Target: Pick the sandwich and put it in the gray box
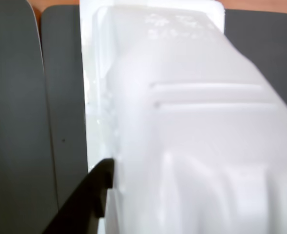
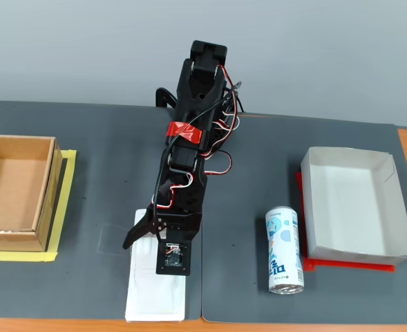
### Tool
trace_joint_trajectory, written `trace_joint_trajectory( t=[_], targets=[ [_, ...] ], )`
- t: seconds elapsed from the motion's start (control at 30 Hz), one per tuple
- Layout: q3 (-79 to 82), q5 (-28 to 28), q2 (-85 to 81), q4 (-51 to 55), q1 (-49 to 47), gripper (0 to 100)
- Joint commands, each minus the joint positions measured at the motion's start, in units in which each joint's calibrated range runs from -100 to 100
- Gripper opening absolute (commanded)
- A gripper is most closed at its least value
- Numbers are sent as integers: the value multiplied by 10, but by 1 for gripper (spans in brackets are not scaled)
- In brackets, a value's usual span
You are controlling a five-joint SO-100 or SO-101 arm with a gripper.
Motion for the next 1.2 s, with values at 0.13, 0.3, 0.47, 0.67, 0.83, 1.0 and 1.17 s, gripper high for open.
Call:
trace_joint_trajectory(
  t=[0.13, 0.3, 0.47, 0.67, 0.83, 1.0, 1.17],
  targets=[
    [-22, 2, -10, -6, 8, 20],
    [-21, 2, -11, -4, 16, 4],
    [-21, 2, -11, -1, 29, 2],
    [-20, 2, -47, 1, 32, 2],
    [6, 2, -94, -1, 25, 2],
    [34, 0, -145, 1, 9, 2],
    [43, -2, -193, 2, -13, 2]
  ],
)
